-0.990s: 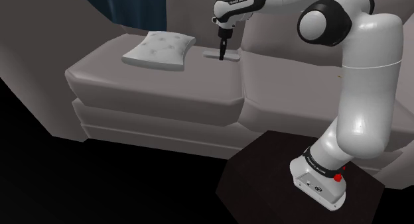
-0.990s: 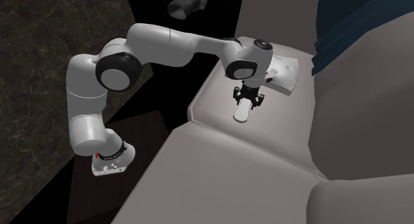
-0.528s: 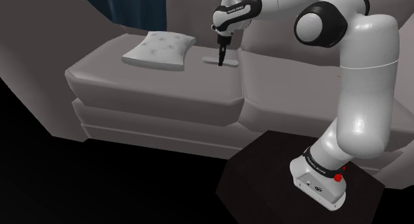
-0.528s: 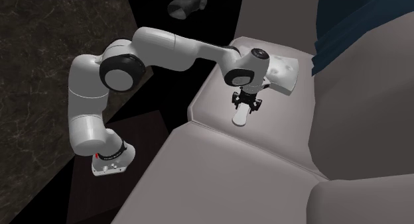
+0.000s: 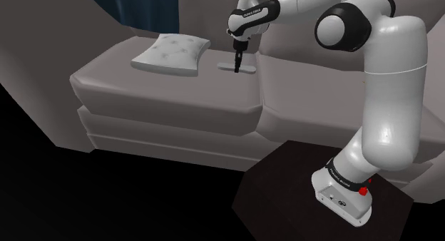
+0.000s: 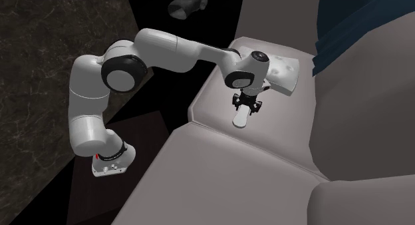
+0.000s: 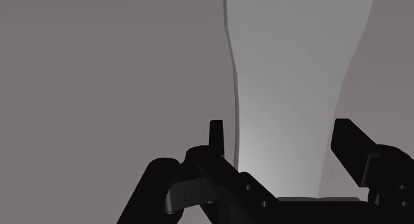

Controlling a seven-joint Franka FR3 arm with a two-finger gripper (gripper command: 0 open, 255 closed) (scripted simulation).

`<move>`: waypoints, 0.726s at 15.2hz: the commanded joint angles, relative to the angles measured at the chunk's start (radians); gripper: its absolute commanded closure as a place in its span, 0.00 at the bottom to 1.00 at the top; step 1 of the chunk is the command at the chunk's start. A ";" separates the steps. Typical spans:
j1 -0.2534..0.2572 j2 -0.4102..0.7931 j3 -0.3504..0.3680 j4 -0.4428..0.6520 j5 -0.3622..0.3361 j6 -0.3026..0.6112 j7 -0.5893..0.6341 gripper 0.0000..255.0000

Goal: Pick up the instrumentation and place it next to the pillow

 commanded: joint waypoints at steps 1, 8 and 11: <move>0.000 0.000 0.000 0.000 0.000 0.000 0.000 1.00; 0.001 -0.013 -0.003 0.015 -0.005 -0.027 0.003 0.00; 0.003 -0.042 -0.009 0.065 -0.016 -0.105 0.011 0.00</move>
